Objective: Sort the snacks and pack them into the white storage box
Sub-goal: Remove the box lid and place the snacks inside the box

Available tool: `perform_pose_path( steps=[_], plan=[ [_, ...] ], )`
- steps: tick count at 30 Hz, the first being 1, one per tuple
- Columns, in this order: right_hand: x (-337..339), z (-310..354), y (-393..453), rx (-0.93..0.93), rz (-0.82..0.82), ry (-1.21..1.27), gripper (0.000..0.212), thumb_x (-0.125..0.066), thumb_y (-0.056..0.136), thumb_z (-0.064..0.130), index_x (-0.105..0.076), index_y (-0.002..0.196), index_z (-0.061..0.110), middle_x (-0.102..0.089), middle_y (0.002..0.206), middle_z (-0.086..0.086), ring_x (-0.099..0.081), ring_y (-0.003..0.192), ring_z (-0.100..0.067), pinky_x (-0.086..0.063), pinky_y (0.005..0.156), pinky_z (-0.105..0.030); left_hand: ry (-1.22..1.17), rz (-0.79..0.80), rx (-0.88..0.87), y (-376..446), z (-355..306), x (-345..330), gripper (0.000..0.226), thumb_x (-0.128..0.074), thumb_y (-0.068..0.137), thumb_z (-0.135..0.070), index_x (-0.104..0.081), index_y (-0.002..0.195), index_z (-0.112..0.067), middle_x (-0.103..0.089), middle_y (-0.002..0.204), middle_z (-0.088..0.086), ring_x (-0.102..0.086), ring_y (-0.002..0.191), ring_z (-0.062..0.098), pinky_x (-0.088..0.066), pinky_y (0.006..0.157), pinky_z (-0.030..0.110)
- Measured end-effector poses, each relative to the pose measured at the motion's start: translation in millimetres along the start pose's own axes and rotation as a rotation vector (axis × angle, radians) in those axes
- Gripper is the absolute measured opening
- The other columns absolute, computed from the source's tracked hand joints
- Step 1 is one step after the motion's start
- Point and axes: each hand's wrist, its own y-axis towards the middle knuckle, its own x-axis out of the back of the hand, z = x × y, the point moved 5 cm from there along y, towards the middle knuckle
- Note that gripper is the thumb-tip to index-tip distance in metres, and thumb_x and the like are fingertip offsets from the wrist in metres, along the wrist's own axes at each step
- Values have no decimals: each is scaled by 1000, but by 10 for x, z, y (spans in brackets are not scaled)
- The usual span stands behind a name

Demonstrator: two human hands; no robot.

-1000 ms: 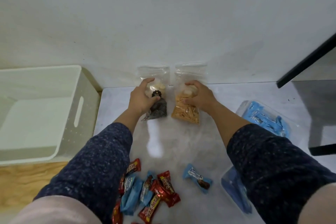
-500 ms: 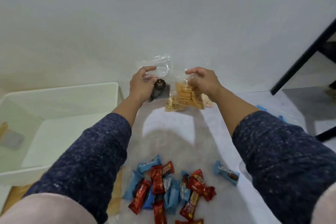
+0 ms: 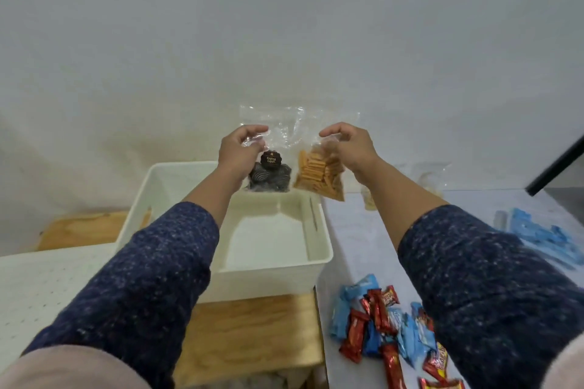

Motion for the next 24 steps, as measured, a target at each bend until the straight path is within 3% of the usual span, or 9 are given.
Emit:
perform_pose_path(
  steps=[5, 9, 11, 14, 15, 18, 19, 22, 24],
  plan=[
    [-630, -265, 100, -59, 85, 15, 32, -57, 82, -7, -65, 70, 21, -61, 74, 0, -56, 66, -15, -47, 61, -25, 21, -62, 131, -51, 457, 506, 27, -58, 89, -8, -67, 89, -33, -64, 111, 2, -65, 96, 11, -43, 72, 25],
    [-978, -636, 183, -119, 148, -33, 37, -52, 80, -12, -64, 68, 20, -61, 71, 1, -54, 63, -14, -44, 58, -23, 77, -65, 226, -77, 883, 646, 26, -58, 89, -10, -66, 90, -34, -63, 119, 3, -59, 110, 17, -47, 91, 41],
    [-1115, -841, 262, -147, 175, -76, 38, -50, 80, -12, -62, 66, 21, -60, 71, 0, -52, 62, -17, -43, 56, -23, 95, -56, 273, -69, 1095, 649, 28, -57, 89, -7, -66, 90, -33, -62, 119, 5, -57, 104, 20, -46, 95, 49],
    [-1265, -1129, 403, -198, 205, -144, 39, -47, 80, -10, -60, 63, 22, -59, 71, 1, -51, 61, -14, -42, 49, -17, 97, -20, 340, -10, 1415, 596, 26, -54, 90, -3, -66, 101, -23, -60, 117, 12, -52, 117, 38, -47, 90, 45],
    [-1301, -1203, 452, -207, 215, -166, 38, -48, 80, -9, -60, 63, 23, -59, 70, 2, -51, 61, -12, -41, 46, -13, 100, -8, 360, 15, 1500, 570, 26, -53, 91, -2, -66, 106, -19, -60, 117, 11, -53, 117, 35, -47, 90, 43],
    [-1385, -1344, 604, -224, 245, -213, 39, -46, 82, -8, -60, 64, 24, -58, 70, 3, -53, 62, -11, -41, 43, -8, 95, -12, 397, 143, 1710, 521, 23, -52, 93, -5, -64, 107, -19, -59, 108, 3, -55, 87, 12, -49, 72, 28],
    [-1401, -1367, 659, -226, 246, -225, 40, -44, 83, -8, -60, 65, 23, -58, 70, 4, -53, 61, -11, -42, 43, -9, 93, -18, 404, 196, 1769, 504, 23, -52, 94, -6, -64, 107, -20, -58, 106, 1, -52, 84, 9, -47, 69, 24],
    [-1415, -1393, 822, -235, 214, -271, 38, -43, 83, -8, -61, 68, 21, -60, 70, 5, -57, 62, -13, -49, 53, -19, 90, -31, 405, 333, 1874, 447, 25, -53, 92, -5, -63, 111, -19, -58, 104, -3, -52, 90, 7, -44, 77, 27],
    [-1397, -1380, 891, -256, 195, -294, 30, -52, 79, -10, -62, 72, 17, -60, 68, 3, -57, 58, -13, -49, 54, -21, 96, -38, 397, 397, 1892, 416, 23, -57, 90, -8, -63, 107, -23, -57, 94, -7, -52, 84, 6, -43, 71, 25]
  ],
)
